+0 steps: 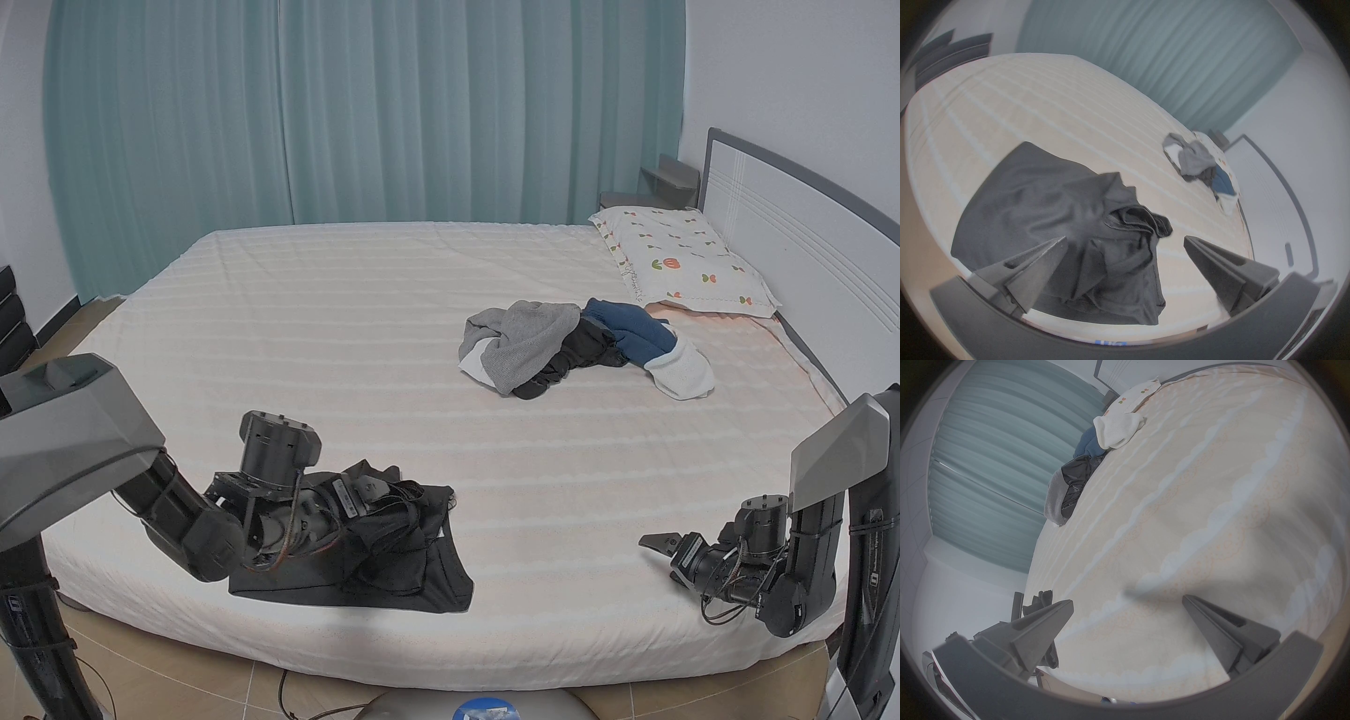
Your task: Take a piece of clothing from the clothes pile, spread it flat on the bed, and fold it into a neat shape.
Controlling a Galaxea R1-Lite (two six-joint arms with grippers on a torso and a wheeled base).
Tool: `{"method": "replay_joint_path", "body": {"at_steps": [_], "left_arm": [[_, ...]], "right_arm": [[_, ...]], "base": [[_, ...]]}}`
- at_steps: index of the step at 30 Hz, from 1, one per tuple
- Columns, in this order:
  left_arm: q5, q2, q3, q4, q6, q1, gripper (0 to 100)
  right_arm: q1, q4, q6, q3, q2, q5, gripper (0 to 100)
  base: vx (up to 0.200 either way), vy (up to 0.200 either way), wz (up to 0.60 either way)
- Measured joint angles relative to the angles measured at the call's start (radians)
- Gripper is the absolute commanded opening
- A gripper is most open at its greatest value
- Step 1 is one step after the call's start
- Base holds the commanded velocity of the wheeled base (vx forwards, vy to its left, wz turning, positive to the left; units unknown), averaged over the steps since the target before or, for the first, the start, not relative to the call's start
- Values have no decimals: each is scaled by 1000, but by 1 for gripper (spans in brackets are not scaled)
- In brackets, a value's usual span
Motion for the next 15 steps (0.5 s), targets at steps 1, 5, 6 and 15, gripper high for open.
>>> {"method": "replay_joint_path", "body": {"at_steps": [1, 5, 6, 15], "left_arm": [[-3, -7, 6, 0, -19, 12, 100], [-14, -21, 19, -2, -78, 49, 100], [-20, -22, 21, -1, -86, 56, 100], [-102, -55, 52, 10, -152, 145, 100]], "right_arm": [[0, 0, 0, 0, 0, 0, 100], [0, 0, 0, 0, 0, 0, 100], [0, 0, 0, 0, 0, 0, 100], [0, 1, 0, 1, 0, 1, 100]], "base": [[0, 0, 0], [0, 0, 0], [0, 0, 0], [0, 200, 0]]}}
